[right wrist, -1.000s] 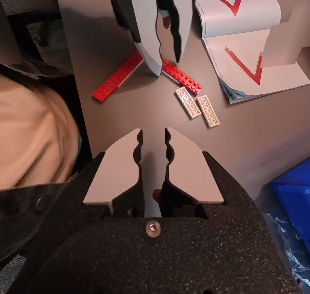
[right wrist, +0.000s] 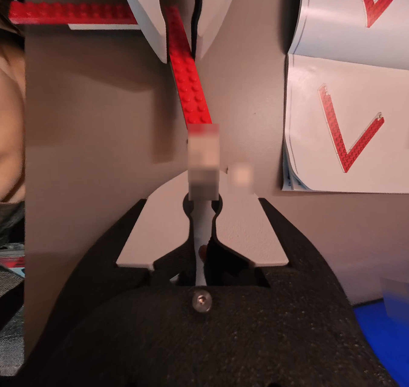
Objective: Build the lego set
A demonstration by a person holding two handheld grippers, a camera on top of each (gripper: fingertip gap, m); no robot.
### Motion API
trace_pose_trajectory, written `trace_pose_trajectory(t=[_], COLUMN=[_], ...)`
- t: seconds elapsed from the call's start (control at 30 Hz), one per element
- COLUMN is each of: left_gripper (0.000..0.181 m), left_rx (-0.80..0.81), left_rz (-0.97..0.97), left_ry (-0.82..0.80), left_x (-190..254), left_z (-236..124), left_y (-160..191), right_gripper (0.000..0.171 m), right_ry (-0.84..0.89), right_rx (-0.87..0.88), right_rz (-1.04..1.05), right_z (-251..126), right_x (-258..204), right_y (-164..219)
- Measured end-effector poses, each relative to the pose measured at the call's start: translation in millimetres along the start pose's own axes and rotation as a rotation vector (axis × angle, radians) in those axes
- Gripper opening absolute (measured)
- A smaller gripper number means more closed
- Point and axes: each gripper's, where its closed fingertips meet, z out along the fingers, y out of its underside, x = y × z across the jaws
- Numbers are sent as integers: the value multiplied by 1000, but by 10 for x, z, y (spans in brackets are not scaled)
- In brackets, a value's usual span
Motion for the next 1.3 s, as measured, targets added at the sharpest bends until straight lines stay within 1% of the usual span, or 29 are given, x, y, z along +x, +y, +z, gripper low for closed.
trace_pose_trajectory(t=[0.07,0.1,0.2,0.27,0.37,0.47,0.53,0.7,0.73,0.8,0.83,0.87,0.97,1.07,1.17,1.23,1.27,1.3], left_gripper=[16,16,16,16,16,16,16,16,16,16,16,16,16,16,16,16,16,16], left_rx=[9,14,41,61,82,104,112,120,122,114,103,91,74,50,14,11,14,10], left_rz=[2,6,13,19,16,25,35,50,54,62,68,72,75,84,108,122,128,132], left_ry=[1,0,-4,-4,6,5,-4,-43,-59,-102,-129,-158,-229,-285,-339,-354,-358,-361], left_x=[-7,-12,-14,-4,22,32,25,-24,-39,-78,-103,-126,-170,-199,-239,-235,-228,-223], left_z=[-1,-6,-34,-42,-41,-56,-74,-137,-152,-173,-177,-180,-168,-146,-149,-156,-161,-165], left_y=[-2,-4,-17,-22,-20,-31,-40,-88,-107,-131,-133,-136,-172,-195,-186,-195,-203,-197], right_gripper=[9,5,5,5,5,5,5,5,10,36,45,49,48,54,45,35,31,24], right_ry=[-34,-73,-142,-167,-199,-263,-229,-79,-68,-84,-102,-126,-162,-147,-241,-299,-306,-307], right_rx=[23,34,33,54,125,211,223,152,152,210,255,317,512,521,511,528,534,539], right_rz=[35,69,228,275,279,395,414,311,315,374,427,484,681,786,852,871,877,870], right_z=[1,-13,-71,-116,-187,-244,-253,-170,-157,-192,-236,-297,-453,-352,-212,-155,-130,-115], right_x=[-55,-98,-110,-104,-165,-225,-204,-210,-211,-201,-178,-151,-8,119,111,88,92,94], right_y=[-32,-46,-39,-62,-149,-230,-189,-1,0,-100,-186,-301,-670,-760,-799,-848,-860,-866])
